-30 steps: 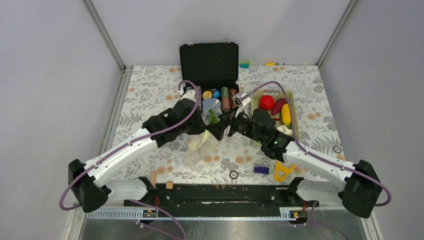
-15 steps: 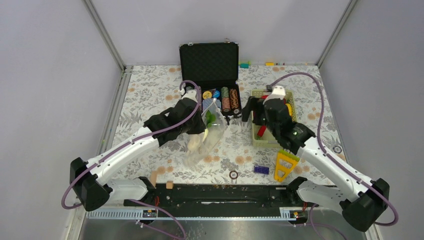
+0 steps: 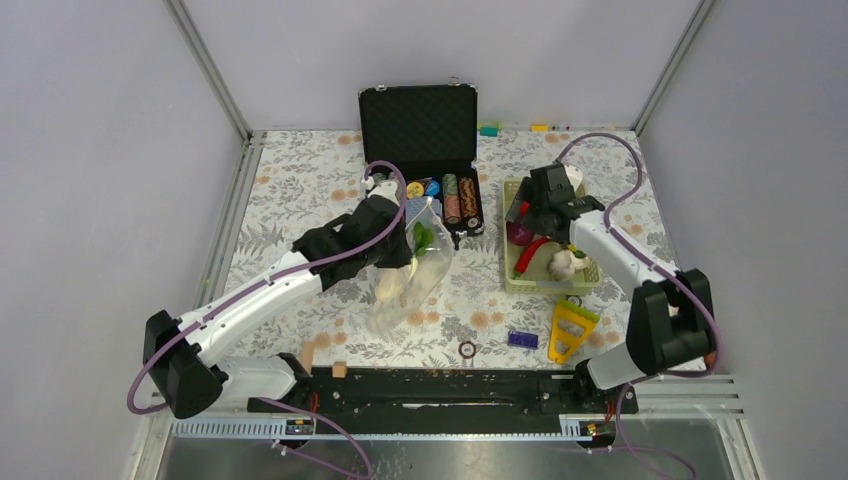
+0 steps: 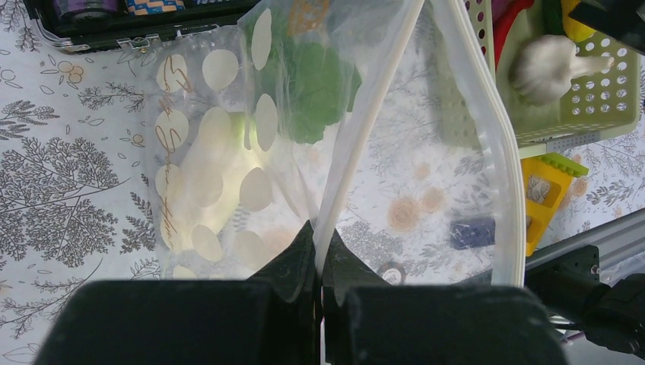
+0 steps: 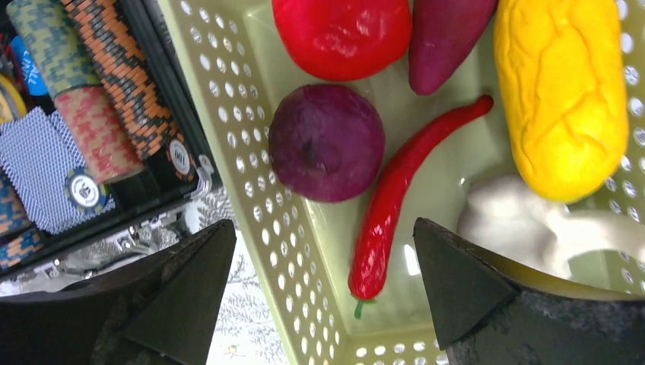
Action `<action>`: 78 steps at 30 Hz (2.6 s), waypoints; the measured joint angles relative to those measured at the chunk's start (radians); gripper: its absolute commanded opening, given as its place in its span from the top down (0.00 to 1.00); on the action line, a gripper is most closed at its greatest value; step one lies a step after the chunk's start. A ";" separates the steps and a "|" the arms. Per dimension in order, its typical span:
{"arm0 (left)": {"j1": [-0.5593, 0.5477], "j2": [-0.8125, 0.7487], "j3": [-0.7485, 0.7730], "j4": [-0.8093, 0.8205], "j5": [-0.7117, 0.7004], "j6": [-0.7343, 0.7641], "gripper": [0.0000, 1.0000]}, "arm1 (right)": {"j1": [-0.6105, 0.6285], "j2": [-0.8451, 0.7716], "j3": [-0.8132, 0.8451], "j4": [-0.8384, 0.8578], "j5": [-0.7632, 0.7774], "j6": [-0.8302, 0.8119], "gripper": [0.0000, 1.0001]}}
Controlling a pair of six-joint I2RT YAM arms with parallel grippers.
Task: Place the food in the zip-top bag and seal the zipper
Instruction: Pick up the fake vegetable from the bin, then place the fake vegetable in the zipper food storage bag.
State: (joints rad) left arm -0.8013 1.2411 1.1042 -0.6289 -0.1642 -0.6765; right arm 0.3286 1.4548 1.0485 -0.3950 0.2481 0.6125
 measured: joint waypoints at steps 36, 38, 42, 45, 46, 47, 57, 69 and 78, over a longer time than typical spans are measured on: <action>0.003 0.018 -0.015 0.049 0.082 0.015 1.00 | -0.066 0.352 0.126 0.042 -0.111 0.013 0.51; 0.003 0.018 -0.016 0.049 0.083 0.015 1.00 | -0.066 0.344 0.123 0.041 -0.107 0.009 0.54; 0.003 0.018 -0.018 0.049 0.085 0.015 1.00 | -0.066 0.260 0.090 0.029 -0.084 -0.011 0.55; 0.003 0.018 -0.018 0.049 0.086 0.014 1.00 | -0.066 0.137 0.047 0.021 -0.076 -0.032 0.56; 0.003 0.018 -0.018 0.049 0.086 0.015 1.00 | -0.066 0.090 0.032 0.018 -0.076 -0.039 0.56; 0.003 0.018 -0.018 0.049 0.086 0.015 1.00 | -0.066 0.041 0.017 0.018 -0.077 -0.047 0.56; 0.003 0.018 -0.019 0.049 0.086 0.022 1.00 | -0.032 -0.389 -0.124 0.109 -0.448 -0.127 0.56; 0.003 0.005 -0.042 0.063 0.087 0.022 1.00 | 0.383 -0.350 -0.089 0.256 -0.683 -0.199 0.49; 0.003 0.001 -0.051 0.076 0.095 0.021 1.00 | 0.435 -0.272 -0.074 0.236 -0.603 -0.227 0.16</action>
State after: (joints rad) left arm -0.7982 1.2419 1.0531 -0.5533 -0.0692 -0.6552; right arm 0.7631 1.1828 0.9741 -0.1593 -0.3553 0.3851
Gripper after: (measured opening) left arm 0.009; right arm 0.764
